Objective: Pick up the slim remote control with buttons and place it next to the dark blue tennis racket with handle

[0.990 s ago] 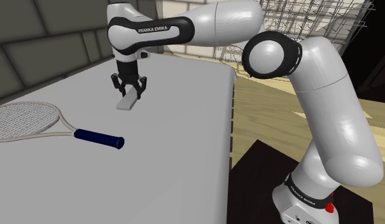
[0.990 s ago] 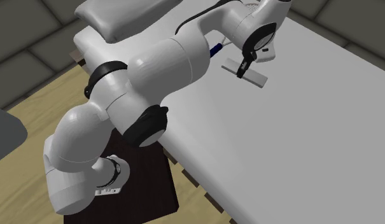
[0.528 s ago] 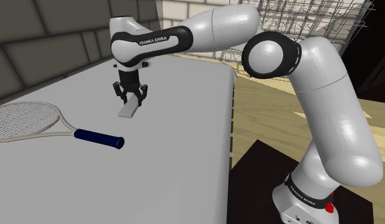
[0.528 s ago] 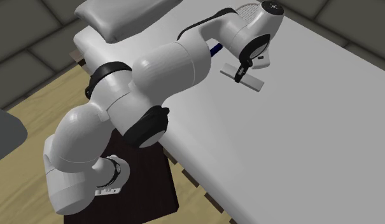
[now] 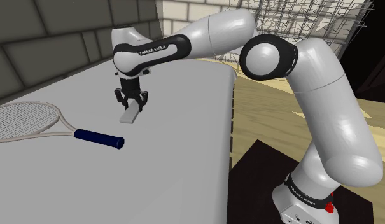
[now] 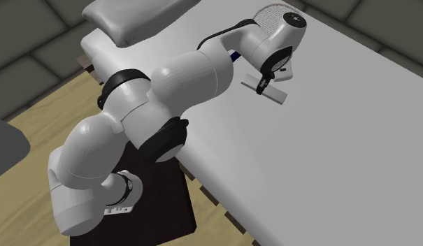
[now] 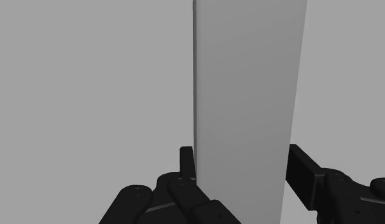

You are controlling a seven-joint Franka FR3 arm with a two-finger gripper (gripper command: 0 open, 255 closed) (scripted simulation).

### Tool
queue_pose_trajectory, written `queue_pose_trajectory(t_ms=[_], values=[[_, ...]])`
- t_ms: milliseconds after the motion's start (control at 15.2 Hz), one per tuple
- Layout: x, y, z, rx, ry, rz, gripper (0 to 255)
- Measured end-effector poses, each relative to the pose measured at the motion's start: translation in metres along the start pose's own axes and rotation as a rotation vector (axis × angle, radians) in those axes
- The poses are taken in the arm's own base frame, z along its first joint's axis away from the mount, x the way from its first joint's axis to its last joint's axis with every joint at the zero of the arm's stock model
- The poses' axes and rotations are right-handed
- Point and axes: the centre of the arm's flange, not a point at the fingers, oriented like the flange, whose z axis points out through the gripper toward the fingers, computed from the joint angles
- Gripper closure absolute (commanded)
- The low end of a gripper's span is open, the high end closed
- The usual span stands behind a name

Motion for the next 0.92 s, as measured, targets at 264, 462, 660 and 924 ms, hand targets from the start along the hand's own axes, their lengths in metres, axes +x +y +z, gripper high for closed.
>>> queue_pose_trajectory(t_ms=[264,462,660,924], values=[[0.0,0.0,0.001,0.0,0.0,0.0,255],[0.0,0.0,0.0,0.001,0.0,0.0,0],[0.0,0.0,0.0,0.001,0.0,0.0,0],[0.001,0.001,-0.029,0.002,0.001,0.0,0]])
